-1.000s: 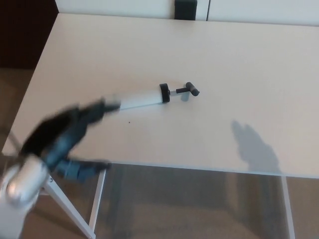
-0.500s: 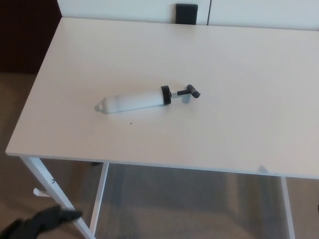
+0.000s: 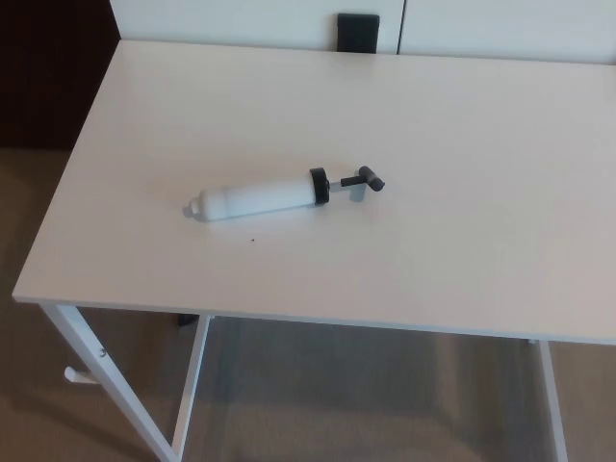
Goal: The robot walks towards a desk on which an air pump is kept in the middle. It lifts it up and holds it with its left hand and uses its right hand to compress it by pushing its handle inwards.
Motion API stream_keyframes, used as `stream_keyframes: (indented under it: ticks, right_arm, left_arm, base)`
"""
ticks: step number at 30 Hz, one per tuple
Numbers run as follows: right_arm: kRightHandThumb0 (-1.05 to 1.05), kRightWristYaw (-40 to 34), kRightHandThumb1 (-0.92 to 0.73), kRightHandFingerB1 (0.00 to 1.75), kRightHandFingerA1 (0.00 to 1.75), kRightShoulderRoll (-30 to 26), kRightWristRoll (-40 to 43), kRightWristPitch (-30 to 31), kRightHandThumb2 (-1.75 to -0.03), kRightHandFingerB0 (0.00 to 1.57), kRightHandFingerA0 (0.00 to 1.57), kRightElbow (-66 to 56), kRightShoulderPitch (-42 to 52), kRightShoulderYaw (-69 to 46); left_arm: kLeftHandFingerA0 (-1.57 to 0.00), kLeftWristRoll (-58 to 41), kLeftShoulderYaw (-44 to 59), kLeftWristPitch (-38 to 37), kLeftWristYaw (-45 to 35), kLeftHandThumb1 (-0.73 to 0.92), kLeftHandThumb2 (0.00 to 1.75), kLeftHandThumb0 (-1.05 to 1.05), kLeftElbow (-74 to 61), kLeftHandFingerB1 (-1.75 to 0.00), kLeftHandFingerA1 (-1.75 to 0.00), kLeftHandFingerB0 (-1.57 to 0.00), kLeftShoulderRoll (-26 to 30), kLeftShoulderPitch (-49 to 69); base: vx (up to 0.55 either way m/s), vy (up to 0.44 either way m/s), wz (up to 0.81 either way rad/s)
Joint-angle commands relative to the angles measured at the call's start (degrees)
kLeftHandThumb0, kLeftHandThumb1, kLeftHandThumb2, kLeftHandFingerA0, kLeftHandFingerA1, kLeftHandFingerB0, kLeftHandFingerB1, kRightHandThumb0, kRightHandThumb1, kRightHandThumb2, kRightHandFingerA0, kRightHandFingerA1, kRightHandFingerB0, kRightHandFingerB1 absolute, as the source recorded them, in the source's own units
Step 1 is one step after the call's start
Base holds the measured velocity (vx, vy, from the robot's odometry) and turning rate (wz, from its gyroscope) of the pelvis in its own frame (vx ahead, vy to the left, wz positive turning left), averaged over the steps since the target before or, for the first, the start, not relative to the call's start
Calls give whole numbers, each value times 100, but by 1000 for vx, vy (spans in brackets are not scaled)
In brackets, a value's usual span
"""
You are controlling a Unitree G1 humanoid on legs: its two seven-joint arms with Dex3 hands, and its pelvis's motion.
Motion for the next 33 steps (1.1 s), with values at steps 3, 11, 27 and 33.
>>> stream_keyframes:
  ticks: [3,11,27,33]
  right_arm:
    - [-5,1637,-60,23,20,-837,-256,-1393,-77,7,4,1349,243,224]
    - [0,330,-58,27,33,-1296,-1630,-185,-75,10,6,3173,-1543,540]
    - [1,-250,-67,29,32,-1764,-1582,734,-69,10,8,5925,-3783,556]
    - [0,-238,-48,43,45,-1790,-1527,554,-98,1,2,6232,-3868,555]
  left_arm:
    - [-46,-921,666,-1534,-818,72,68,-4,1288,-39,-40,-52,631,14]
    - [-46,1857,-498,-968,2475,54,68,3,3529,-39,-45,-47,458,-1944]
    - [-45,943,-814,238,1998,67,60,-22,6090,-32,-38,-37,343,-3873]
    - [-50,852,-894,-77,1993,64,60,-27,6284,-33,-39,-38,355,-3961]
  base:
    - [0,0,0]
    - [0,0,0]
    - [0,0,0]
    - [0,0,0]
